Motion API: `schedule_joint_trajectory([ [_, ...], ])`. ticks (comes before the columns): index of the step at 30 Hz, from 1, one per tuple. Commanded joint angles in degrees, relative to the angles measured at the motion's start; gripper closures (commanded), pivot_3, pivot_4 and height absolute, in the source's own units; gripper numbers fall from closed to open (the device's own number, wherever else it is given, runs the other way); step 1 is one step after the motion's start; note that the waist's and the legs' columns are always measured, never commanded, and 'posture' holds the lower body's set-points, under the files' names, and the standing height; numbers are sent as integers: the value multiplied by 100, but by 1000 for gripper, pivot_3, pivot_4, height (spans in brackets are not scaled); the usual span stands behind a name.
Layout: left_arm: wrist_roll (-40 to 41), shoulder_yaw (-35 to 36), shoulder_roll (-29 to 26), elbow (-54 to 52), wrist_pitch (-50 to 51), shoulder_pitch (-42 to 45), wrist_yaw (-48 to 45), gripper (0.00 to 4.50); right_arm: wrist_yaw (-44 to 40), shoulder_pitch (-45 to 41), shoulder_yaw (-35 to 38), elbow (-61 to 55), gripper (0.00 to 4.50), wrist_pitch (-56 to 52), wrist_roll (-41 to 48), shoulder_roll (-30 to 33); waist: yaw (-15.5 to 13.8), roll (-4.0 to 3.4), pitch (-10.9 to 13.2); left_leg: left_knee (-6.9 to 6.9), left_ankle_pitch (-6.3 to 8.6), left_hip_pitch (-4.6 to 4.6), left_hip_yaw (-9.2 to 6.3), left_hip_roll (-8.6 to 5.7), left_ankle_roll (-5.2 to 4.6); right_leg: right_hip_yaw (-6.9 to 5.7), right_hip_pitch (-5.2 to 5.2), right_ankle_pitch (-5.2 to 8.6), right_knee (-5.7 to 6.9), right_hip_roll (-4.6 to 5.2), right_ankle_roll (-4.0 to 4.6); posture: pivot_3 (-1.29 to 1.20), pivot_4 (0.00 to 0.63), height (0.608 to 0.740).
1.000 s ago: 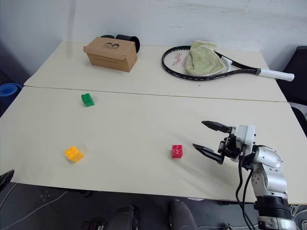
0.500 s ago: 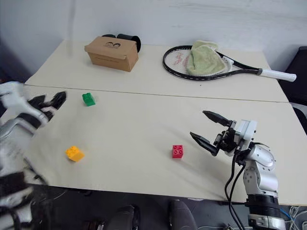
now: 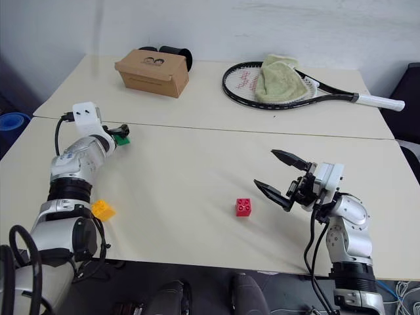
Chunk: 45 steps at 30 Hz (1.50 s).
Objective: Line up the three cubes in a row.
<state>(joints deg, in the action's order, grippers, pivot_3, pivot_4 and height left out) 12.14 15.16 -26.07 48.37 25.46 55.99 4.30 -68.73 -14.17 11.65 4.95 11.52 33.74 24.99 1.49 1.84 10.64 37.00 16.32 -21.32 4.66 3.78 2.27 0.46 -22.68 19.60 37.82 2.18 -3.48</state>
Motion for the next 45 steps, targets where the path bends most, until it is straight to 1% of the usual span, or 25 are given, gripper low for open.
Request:
schedule_joint_trajectory([
  [1,-164,-32,27,281,-322,279,29,0,37,61,87,-134,11,155,42,-17,0,0,0,0,0,0,0,0,-1,0,0,0,0,0,-1,0,150,740],
  [7,-297,-81,114,741,-584,459,48,0,54,187,41,-182,11,186,52,-36,12,1,0,0,2,0,5,0,3,2,-1,0,-1,-2,-2,0,150,740],
  [10,-342,-73,123,911,-658,515,95,605,48,250,47,-178,0,192,57,-39,7,1,0,2,2,1,7,1,2,2,-1,0,1,-3,-2,0,150,740],
  [11,-347,-71,125,932,-654,523,95,874,39,270,47,-181,0,198,57,-38,5,1,1,2,2,1,7,1,2,2,-1,0,1,-2,-2,0,150,740],
  [14,-359,-69,127,944,-641,527,55,1758,15,285,49,-152,0,225,54,-41,0,1,1,2,3,1,9,0,2,2,0,0,0,-1,-3,0,150,740],
  [16,-364,-69,128,937,-630,528,28,2454,4,265,48,-108,0,249,47,-49,4,1,1,2,3,1,10,0,2,2,0,0,1,-1,-3,0,150,740],
  [18,-324,-82,79,772,-622,496,-223,2976,-13,265,43,-84,0,277,38,-56,5,1,1,2,3,1,11,0,2,2,-1,0,1,-2,-4,0,150,740],
  [21,-268,-113,-26,376,-545,392,-669,2981,-33,297,45,-78,0,314,36,-55,3,3,1,3,2,0,38,1,3,0,-1,1,1,-3,-3,0,150,740],
  [23,-149,-162,-189,-156,-390,230,-1318,2981,-66,324,84,-71,0,324,45,-10,13,2,2,3,3,0,54,1,4,1,-1,1,1,-3,-3,0,150,740],
  [26,-30,-205,-361,-750,-178,16,-1917,2981,-95,337,130,-69,0,314,52,42,15,2,2,4,6,2,62,7,12,7,-1,1,1,-14,-3,0,150,740],
  [27,181,-316,-586,-1291,28,-177,-2651,2981,-141,355,193,-59,0,315,66,126,16,1,2,5,7,4,62,7,13,8,-1,1,2,-16,-3,0,150,740],
  [29,942,-829,-1544,-3012,415,-869,-5202,2981,-344,541,448,-81,0,257,151,469,48,-4,6,4,9,6,69,8,16,23,-7,1,6,-25,-3,0,150,740],
  [30,1194,-987,-1855,-3549,513,-1101,-5980,2981,-414,618,520,-94,0,236,187,585,62,-5,8,4,13,5,68,11,23,36,-9,1,24,-36,-3,0,150,740],
  [31,1334,-1160,-2117,-3938,488,-1287,-6586,2981,-497,717,559,-110,0,229,208,693,46,-6,8,4,19,1,67,24,32,42,-11,1,15,-50,-2,0,150,740],
  [32,1396,-1305,-2284,-4180,466,-1406,-6970,2981,-573,815,575,-129,0,223,220,782,28,-6,9,4,23,1,70,42,37,41,-10,3,10,-54,2,0,150,740],
  [34,1330,-1703,-2473,-4609,230,-1597,-7612,2981,-751,1008,582,-156,0,243,183,935,-21,-8,8,15,26,6,77,47,38,53,1,7,-9,-58,8,0,150,740],
  [35,1273,-1840,-2496,-4732,140,-1646,-7789,2981,-806,1060,571,-167,0,253,155,980,-44,-16,4,21,28,18,76,44,34,71,13,9,-13,-60,12,0,150,740],
  [37,988,-2347,-2253,-4936,-170,-1715,-7974,2981,-834,1236,604,-241,0,259,137,1017,-66,-22,2,19,29,37,79,13,23,94,27,8,-6,-65,11,0,150,740],
  [38,885,-2497,-2153,-4968,-259,-1726,-7994,2981,-831,1291,621,-266,0,259,143,1018,-66,-22,2,17,36,37,79,6,0,111,27,5,-5,-66,5,0,150,740],
  [42,67,-3237,-1286,-4266,-1187,-1633,-7720,2981,-693,1532,586,-588,0,223,150,949,-24,-21,2,27,41,27,76,7,-18,146,11,-2,-1,-72,-8,0,150,740],
  [45,-236,-3474,-869,-3867,-1405,-1540,-7645,2981,-496,1660,523,-994,0,41,183,949,35,-19,3,30,40,23,68,10,-15,161,0,-3,-1,-76,-10,0,150,740],
])
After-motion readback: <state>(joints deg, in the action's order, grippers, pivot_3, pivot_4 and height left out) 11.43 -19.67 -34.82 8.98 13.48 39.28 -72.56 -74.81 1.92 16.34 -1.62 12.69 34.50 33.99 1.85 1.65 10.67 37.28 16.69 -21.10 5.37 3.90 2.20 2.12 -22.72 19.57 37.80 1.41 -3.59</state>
